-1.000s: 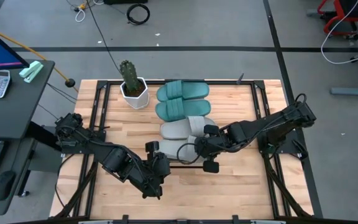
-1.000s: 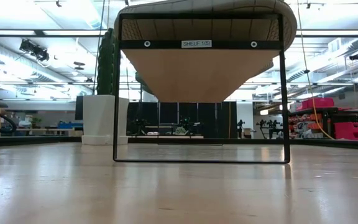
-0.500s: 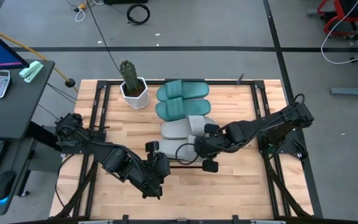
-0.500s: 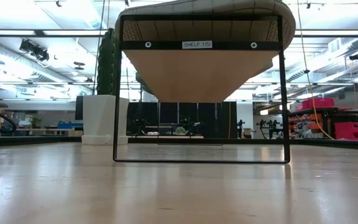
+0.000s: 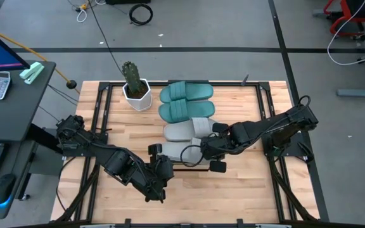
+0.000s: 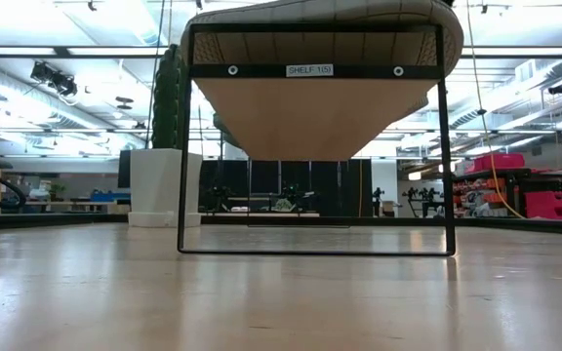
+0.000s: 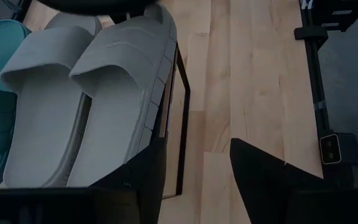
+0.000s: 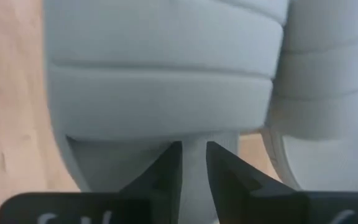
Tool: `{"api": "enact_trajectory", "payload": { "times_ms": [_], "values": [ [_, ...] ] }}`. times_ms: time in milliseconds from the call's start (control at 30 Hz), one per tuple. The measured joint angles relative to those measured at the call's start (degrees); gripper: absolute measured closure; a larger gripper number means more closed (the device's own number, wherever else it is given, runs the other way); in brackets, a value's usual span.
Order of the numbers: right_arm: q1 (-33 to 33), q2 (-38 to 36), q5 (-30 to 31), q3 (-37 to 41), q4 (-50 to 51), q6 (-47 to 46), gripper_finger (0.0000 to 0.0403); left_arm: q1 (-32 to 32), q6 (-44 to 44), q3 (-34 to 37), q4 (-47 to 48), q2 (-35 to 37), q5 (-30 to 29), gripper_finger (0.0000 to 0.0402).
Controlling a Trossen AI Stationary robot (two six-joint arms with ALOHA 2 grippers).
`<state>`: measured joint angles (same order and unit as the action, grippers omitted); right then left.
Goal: Pick and place slides into the shelf
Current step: Put the gray slide on the shelf, then return to Home Position
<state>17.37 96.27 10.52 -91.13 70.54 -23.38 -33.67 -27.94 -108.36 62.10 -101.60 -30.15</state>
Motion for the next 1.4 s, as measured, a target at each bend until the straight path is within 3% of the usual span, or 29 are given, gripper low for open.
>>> {"api": "enact_trajectory", "payload": {
  "times_ms": [233, 700, 1067, 1400],
  "values": [
    [0.48, -1.61, 0.89, -0.08, 1.35, -1.18, 0.0318, -1.19, 0.37, 0.00, 0.07, 0.00, -3.15, 0.0229],
    [3.26, -12.78, 5.80, -0.26, 9.08, -11.24, 0.0318, -1.33, 0.59, 0.04, -3.73, 0.00, -9.12, 0.0243],
    [7.54, -12.85, 9.10, -0.26, 9.70, -15.69, 0.0320, 0.15, 7.26, 12.93, -30.63, 2.23, -10.83, 0.0279],
    [10.87, -12.85, 10.45, -0.26, 9.64, -17.83, 0.0320, 3.50, 15.69, 32.20, -68.25, 9.54, -13.57, 0.0338]
  ]
}}
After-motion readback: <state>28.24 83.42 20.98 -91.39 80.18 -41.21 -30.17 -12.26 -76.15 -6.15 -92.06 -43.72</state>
